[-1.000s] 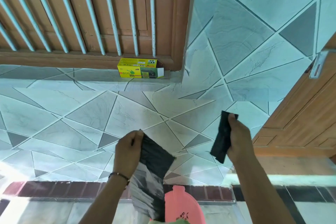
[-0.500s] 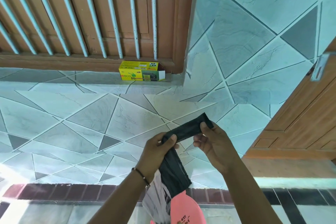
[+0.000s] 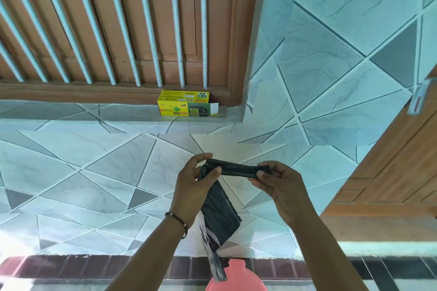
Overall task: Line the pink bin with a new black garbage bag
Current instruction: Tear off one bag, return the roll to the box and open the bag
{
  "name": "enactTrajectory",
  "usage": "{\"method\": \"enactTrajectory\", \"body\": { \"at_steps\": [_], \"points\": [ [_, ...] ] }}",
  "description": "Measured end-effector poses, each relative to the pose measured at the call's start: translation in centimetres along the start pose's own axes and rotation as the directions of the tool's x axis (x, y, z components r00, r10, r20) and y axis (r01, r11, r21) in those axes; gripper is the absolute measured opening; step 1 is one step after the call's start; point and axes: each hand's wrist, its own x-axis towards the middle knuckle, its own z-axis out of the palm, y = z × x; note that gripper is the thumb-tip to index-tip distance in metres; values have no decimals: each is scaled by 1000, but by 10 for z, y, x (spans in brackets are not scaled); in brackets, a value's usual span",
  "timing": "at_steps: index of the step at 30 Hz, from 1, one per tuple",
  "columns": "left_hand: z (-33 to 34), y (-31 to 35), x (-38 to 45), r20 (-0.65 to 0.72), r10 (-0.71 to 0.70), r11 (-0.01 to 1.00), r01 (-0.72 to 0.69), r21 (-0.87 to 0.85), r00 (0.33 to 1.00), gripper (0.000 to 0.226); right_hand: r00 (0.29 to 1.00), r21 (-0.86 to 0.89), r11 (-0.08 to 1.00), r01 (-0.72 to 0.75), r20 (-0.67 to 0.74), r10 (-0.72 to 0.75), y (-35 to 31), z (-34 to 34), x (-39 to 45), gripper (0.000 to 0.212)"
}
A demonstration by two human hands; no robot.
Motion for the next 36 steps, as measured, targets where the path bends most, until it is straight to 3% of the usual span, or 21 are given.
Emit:
{"method": "enactTrajectory", "body": {
  "at_steps": [5, 8, 10, 13, 16, 18, 20, 23, 26, 28, 30, 32, 34, 36],
  "points": [
    [-5, 5, 18, 41, -25, 999, 26, -21, 999, 7, 1000, -5, 1000, 24, 3, -24, -3, 8, 12, 42],
    [-8, 6, 31, 44, -33, 997, 30, 70, 998, 12, 1000, 1, 1000, 22, 15, -22, -4, 15, 19, 17],
    [-10, 8, 41, 72, -5, 989, -6, 150, 997, 11, 999, 6, 999, 38, -12, -38, -5, 21, 25, 8],
    [-15, 18, 59, 100, 142, 929, -168, 331, 985, 9, 992, 24, 995, 94, -88, -92, -9, 28, 34, 13],
    [-26, 39, 84, 59, 380, 777, -353, 521, 923, 18, 979, 53, 987, 150, -149, -141, -17, 29, 40, 13],
    [-33, 56, 103, 50, 464, 600, -355, 717, 885, 37, 973, 62, 984, 166, -174, -153, -21, 29, 43, 11],
    [-36, 76, 121, 31, 388, 397, -198, 896, 921, 61, 969, 69, 982, 174, -188, -159, -23, 29, 44, 10],
    [-39, 97, 153, -41, 185, 187, 6, 982, 982, 88, 967, 64, 982, 175, -201, -160, -24, 30, 45, 9],
    [-45, 101, 185, 3, 32, 22, -4, 1000, 999, 100, 967, 66, 983, 172, -202, -156, -23, 30, 43, 8],
    [-48, 99, 195, 48, -41, -32, -50, 998, 998, 98, 967, 72, 983, 170, -205, -153, -23, 28, 41, 9],
    [-49, 96, 196, 83, -50, -66, -86, 994, 995, 93, 965, 81, 982, 172, -211, -152, -24, 27, 38, 9],
    [-52, 91, 191, 107, 28, -40, -106, 994, 994, 86, 963, 90, 979, 181, -221, -157, -25, 27, 34, 9],
    [-58, 88, 180, 124, 123, 45, -131, 990, 985, 78, 951, 99, 970, 220, -242, -191, -28, 30, 30, 9],
    [-65, 83, 162, 125, 211, 195, -168, 966, 969, 74, 921, 98, 945, 313, -276, -276, -32, 35, 24, 13]
  ]
}}
